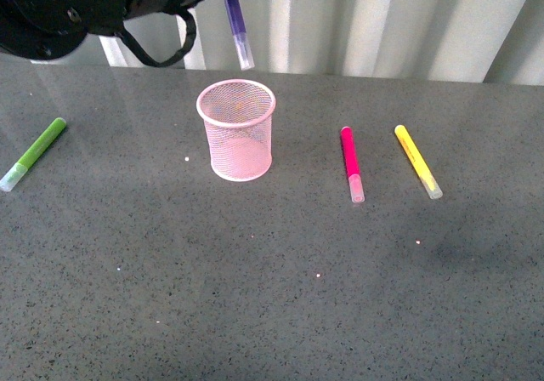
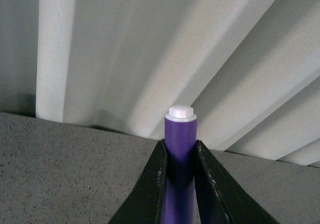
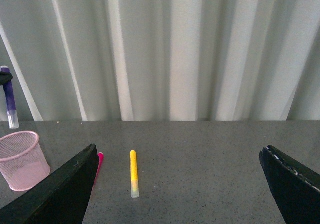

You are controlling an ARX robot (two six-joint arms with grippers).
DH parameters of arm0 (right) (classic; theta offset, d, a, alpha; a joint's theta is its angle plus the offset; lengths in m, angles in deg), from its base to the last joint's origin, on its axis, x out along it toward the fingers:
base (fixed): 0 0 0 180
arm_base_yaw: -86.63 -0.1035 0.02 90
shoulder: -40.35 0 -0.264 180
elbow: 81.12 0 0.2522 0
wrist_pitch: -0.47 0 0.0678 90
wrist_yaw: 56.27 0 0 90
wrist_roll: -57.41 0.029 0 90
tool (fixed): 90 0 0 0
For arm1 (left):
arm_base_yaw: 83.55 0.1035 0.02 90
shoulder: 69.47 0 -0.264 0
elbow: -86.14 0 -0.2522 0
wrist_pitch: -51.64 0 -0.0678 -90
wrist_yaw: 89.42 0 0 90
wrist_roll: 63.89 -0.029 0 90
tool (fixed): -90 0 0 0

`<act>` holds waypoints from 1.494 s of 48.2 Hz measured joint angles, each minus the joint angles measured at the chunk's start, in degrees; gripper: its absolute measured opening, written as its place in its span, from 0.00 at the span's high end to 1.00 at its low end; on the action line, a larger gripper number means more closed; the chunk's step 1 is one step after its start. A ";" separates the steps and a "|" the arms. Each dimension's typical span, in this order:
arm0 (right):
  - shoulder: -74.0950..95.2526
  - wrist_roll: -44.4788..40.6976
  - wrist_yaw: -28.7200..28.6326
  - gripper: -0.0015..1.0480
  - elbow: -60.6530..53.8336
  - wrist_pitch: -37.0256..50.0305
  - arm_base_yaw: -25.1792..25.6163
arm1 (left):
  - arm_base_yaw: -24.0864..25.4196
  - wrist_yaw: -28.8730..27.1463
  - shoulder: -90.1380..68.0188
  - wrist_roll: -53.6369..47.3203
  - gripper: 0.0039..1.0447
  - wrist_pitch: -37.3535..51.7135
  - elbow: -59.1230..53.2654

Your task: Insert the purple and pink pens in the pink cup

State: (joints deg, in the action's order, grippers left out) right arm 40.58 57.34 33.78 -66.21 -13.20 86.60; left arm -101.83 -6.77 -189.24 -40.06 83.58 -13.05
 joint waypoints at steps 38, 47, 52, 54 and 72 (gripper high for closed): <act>0.00 0.00 0.02 0.07 0.00 0.00 0.00 | 0.61 0.04 -5.62 -1.60 0.89 8.68 -3.19; 0.00 0.00 0.00 0.07 0.00 0.00 0.00 | 0.31 1.14 -5.62 -3.65 0.76 8.26 -3.52; 0.00 0.00 0.00 0.07 0.00 0.00 0.00 | 0.15 1.42 -5.60 -4.09 0.55 8.33 -3.56; 0.00 0.00 0.02 0.07 0.00 0.00 0.00 | 0.15 1.55 -5.44 -4.13 0.47 8.35 -3.85; 0.00 0.00 0.00 0.07 0.00 0.00 0.00 | 6.05 13.51 14.84 -6.10 0.06 -8.72 -9.75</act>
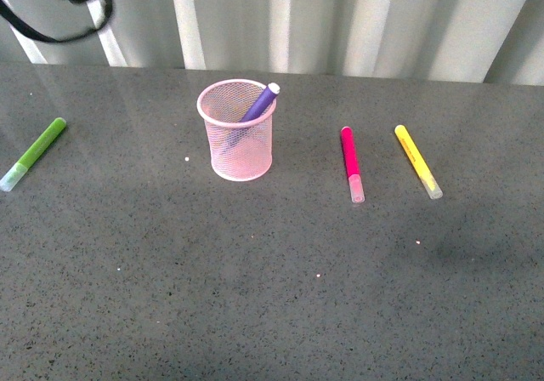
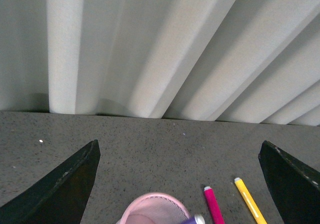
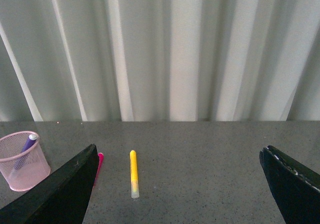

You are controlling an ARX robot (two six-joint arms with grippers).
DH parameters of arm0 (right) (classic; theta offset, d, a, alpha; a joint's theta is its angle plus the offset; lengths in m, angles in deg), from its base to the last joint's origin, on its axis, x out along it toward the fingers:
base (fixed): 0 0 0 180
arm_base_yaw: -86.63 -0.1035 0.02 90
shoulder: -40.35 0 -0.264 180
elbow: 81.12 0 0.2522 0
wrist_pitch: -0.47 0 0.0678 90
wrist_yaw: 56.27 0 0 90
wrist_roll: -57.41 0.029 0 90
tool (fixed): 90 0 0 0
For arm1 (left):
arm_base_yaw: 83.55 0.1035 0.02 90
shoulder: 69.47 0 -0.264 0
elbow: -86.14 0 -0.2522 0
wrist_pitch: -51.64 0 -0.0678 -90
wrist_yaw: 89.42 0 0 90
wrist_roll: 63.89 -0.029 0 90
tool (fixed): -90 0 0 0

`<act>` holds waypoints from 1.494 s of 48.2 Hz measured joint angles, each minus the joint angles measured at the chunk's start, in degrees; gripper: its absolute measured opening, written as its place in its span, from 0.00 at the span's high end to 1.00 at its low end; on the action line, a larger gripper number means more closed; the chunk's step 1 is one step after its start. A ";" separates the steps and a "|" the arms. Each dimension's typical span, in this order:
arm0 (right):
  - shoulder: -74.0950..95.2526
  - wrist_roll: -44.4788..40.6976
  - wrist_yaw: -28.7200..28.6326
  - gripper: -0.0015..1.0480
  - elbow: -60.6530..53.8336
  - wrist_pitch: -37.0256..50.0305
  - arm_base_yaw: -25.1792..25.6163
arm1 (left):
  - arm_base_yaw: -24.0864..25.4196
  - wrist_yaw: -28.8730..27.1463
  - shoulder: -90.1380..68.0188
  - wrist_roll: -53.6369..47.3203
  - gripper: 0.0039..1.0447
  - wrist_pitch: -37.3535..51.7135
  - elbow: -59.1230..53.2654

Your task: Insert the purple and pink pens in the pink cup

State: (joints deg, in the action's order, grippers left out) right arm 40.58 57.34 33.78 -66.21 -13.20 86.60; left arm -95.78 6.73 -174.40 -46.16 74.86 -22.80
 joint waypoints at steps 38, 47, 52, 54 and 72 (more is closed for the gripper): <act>0.00 0.00 0.00 0.07 0.00 0.00 0.00 | 12.20 -6.08 38.10 -16.68 0.82 6.38 -34.25; 0.00 0.00 0.02 0.07 0.00 0.00 0.00 | 12.20 -6.16 44.09 -17.25 0.97 7.28 -41.35; 0.00 0.00 0.02 0.07 0.00 0.00 0.00 | 12.20 -6.19 48.28 -17.27 0.97 7.17 -45.18; 0.00 0.00 0.00 0.07 0.00 0.00 0.00 | 12.22 -6.19 49.94 -17.29 0.97 6.78 -46.38; 0.00 0.00 0.02 0.07 0.00 0.00 0.00 | 12.20 -6.19 63.65 -17.29 0.97 -0.31 -53.16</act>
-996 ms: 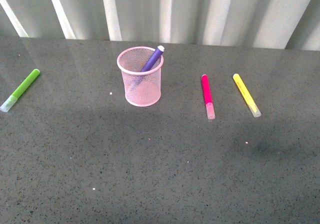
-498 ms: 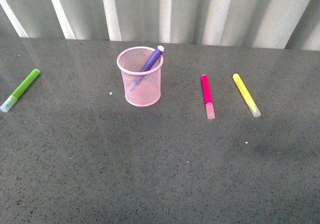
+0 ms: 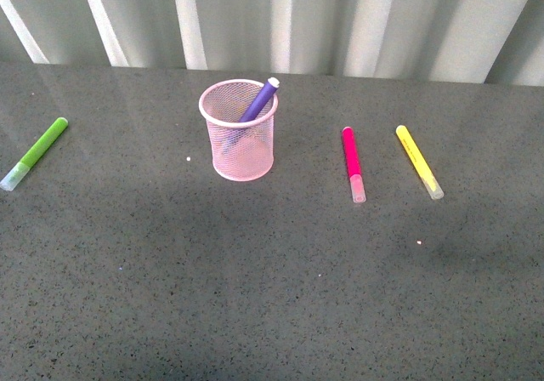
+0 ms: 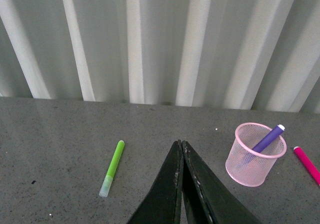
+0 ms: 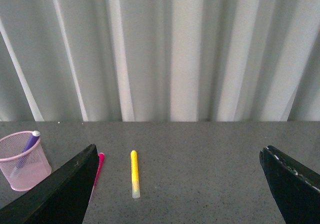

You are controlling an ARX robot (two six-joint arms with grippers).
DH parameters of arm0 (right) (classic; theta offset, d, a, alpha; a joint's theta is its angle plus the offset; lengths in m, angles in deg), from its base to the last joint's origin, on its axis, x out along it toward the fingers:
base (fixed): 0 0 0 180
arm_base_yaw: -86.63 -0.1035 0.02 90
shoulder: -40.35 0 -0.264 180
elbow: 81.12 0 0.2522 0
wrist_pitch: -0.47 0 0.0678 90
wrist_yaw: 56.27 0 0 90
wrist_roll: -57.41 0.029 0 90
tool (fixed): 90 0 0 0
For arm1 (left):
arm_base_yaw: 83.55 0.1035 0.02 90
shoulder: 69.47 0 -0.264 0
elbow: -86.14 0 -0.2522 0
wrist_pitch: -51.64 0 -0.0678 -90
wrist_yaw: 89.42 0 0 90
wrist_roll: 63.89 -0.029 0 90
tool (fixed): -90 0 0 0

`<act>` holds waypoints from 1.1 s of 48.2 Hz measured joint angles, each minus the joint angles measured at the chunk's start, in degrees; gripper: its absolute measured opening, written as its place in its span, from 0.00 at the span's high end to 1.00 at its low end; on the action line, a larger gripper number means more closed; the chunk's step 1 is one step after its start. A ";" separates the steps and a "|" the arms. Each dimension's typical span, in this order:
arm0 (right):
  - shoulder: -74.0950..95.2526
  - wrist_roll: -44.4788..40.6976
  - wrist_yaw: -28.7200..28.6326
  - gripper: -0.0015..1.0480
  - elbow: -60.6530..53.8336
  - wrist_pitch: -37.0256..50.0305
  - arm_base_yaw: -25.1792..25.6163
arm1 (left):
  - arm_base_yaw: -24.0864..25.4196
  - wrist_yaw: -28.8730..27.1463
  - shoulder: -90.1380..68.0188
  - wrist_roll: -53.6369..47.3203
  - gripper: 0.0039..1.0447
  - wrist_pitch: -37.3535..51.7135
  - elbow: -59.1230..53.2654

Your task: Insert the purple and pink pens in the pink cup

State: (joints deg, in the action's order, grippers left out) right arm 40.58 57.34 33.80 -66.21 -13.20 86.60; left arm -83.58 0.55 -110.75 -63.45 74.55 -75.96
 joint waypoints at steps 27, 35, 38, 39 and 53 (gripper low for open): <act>0.00 0.00 -0.02 0.07 0.00 0.00 0.00 | 0.00 0.00 16.17 -0.02 0.97 -11.54 -2.95; 0.00 0.00 -0.02 0.07 0.00 0.00 0.00 | 0.00 0.00 21.05 -0.02 0.97 -16.22 -2.95; 0.00 0.00 -0.02 0.07 0.00 0.00 0.00 | 0.00 0.00 22.45 -0.02 0.97 -17.66 -2.95; 0.00 0.00 -0.02 0.07 0.00 0.00 0.00 | 0.00 0.00 22.88 -0.02 0.97 -18.10 -2.95; 0.00 0.00 -0.02 0.07 0.00 0.00 0.00 | 0.00 0.00 28.65 -0.02 0.97 -23.76 -2.95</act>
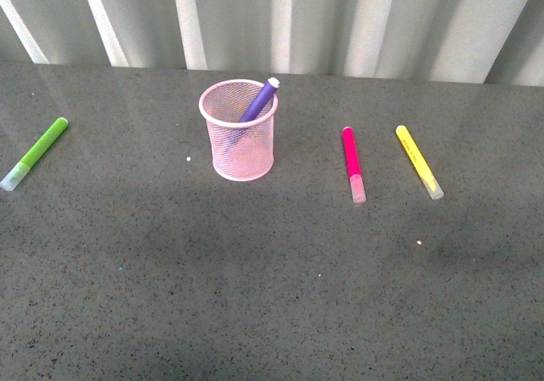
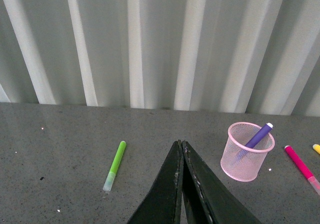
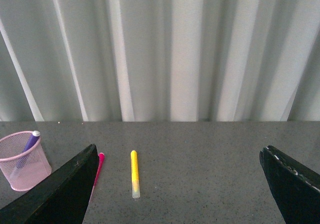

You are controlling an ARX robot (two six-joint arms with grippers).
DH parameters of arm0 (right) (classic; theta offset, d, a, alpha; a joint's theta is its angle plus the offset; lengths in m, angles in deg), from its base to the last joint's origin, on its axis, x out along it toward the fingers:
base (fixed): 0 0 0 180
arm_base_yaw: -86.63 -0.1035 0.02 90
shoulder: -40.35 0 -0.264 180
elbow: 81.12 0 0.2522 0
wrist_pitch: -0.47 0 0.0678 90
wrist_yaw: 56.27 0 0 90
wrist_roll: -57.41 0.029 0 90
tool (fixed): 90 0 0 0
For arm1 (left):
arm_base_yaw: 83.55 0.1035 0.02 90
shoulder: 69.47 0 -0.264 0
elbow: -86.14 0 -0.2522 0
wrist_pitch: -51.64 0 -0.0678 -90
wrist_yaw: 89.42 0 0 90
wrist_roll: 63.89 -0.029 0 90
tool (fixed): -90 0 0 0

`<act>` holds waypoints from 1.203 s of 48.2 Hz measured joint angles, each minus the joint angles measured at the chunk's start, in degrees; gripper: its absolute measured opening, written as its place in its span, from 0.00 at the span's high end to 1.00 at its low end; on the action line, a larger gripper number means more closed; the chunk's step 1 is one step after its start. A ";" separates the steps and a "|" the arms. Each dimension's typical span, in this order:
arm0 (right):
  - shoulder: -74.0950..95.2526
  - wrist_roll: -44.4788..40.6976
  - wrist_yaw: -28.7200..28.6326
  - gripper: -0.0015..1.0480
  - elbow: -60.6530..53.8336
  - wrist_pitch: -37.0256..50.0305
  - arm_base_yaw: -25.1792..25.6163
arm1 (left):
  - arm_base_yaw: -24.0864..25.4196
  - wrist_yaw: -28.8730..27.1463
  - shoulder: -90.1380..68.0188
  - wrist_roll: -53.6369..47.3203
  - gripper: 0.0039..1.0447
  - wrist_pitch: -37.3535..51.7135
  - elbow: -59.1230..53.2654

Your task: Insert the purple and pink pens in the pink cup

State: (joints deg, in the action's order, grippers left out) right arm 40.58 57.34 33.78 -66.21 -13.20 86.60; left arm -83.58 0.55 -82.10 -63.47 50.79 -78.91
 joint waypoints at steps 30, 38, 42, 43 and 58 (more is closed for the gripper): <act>0.00 0.00 0.00 0.07 0.00 0.00 0.00 | 0.00 0.00 12.37 0.00 0.91 -12.81 0.00; 2.29 5.27 3.48 0.07 1.95 -5.55 -2.36 | 0.00 0.00 12.39 -0.02 0.57 -12.85 0.00; 7.15 12.46 9.25 0.07 4.92 -8.55 -8.02 | 0.00 -0.02 12.39 -0.02 0.45 -12.87 0.00; 7.69 12.72 9.53 0.07 5.33 -8.41 -8.50 | 0.00 0.00 12.39 0.00 0.41 -12.87 0.00; 44.22 8.92 1.55 0.07 30.10 20.28 12.63 | 0.00 -0.02 12.41 -0.15 0.06 -12.87 0.00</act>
State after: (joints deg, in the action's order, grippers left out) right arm 84.80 66.25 35.33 -36.11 7.09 99.23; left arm -83.58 0.53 -69.68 -63.62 37.92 -78.91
